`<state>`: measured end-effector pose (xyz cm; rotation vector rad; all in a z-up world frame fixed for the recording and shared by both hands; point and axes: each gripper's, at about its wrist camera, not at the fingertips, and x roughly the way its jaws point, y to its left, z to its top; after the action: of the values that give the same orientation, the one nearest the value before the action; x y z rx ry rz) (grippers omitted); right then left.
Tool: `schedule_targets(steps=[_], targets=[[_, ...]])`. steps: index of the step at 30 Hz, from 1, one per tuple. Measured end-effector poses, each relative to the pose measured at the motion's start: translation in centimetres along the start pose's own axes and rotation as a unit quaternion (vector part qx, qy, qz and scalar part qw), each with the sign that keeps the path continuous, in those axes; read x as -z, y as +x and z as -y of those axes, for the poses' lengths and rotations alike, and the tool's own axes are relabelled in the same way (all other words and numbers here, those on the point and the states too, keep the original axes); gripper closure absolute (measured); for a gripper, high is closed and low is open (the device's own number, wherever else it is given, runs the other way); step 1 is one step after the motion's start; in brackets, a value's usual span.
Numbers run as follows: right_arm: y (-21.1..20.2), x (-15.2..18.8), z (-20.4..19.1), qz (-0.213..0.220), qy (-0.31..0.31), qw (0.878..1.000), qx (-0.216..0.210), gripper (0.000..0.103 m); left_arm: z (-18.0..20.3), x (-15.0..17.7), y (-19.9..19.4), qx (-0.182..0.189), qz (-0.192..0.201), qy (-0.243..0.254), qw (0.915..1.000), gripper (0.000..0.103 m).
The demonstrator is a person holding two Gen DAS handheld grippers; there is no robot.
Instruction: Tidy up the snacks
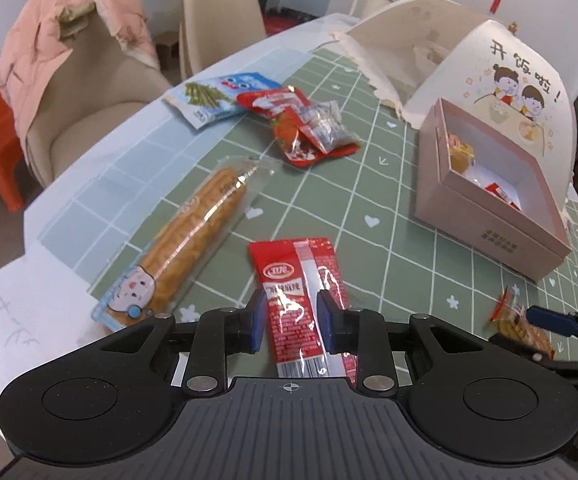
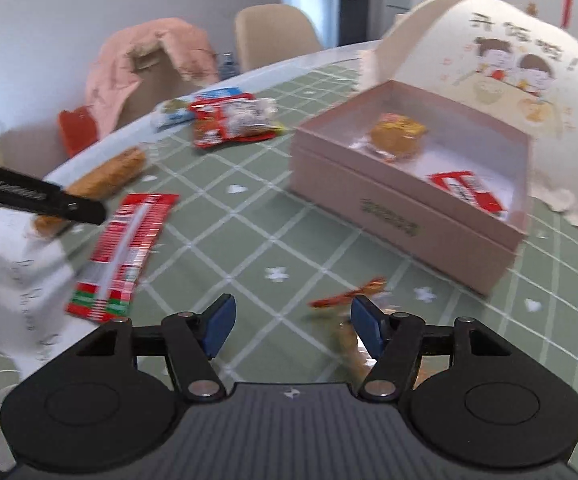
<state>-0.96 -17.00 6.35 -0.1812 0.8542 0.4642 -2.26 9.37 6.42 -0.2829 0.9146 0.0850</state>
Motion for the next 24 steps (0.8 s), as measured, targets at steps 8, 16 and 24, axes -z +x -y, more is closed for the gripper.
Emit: schedule_targets(steps=[8,16,24], targets=[[2.3,0.6,2.4,-0.03,0.052,0.997,0.057,0.038,0.4,0.8,0.9,0.01,-0.019,-0.001,0.9998,0.072],[2.3,0.6,-2.4,-0.021,0.082,0.996,-0.017,0.037,1.5,0.1,2.0,-0.007,-0.04,0.015,0.9991,0.072],[1.5,3.0,-2.3,-0.002,0.044,0.998,0.045,0.036,5.5,0.1,3.0,0.001,-0.044,0.124,0.9913,0.064]])
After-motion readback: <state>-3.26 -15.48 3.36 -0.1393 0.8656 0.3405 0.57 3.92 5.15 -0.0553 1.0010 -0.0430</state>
